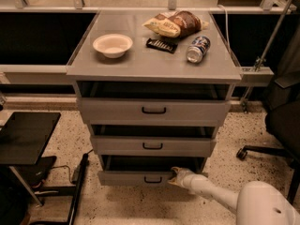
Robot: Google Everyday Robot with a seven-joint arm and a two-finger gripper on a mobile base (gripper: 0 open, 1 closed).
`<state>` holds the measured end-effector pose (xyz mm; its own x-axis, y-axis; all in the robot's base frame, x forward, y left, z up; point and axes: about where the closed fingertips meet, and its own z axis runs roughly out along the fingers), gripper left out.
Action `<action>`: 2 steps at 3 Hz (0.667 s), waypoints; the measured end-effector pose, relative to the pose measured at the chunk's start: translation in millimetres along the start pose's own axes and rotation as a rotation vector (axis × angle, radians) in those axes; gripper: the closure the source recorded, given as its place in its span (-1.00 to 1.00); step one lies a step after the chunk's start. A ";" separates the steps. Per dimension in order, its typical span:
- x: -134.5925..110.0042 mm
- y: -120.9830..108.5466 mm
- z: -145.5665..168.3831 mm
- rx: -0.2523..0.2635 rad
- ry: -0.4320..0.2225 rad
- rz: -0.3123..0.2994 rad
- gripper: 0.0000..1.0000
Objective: Open bottom drawer
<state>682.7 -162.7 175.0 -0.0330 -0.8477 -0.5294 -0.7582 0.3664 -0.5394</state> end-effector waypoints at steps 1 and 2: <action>-2.8 -0.7 -0.2 0.000 0.000 0.000 1.00; -2.3 5.5 -4.6 0.001 0.003 0.001 1.00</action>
Offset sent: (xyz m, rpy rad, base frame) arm -0.4442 -0.0628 -0.1702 -0.1361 0.0146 -0.1720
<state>675.6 -160.5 176.2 -0.0356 -0.8488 -0.5275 -0.7573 0.3673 -0.5400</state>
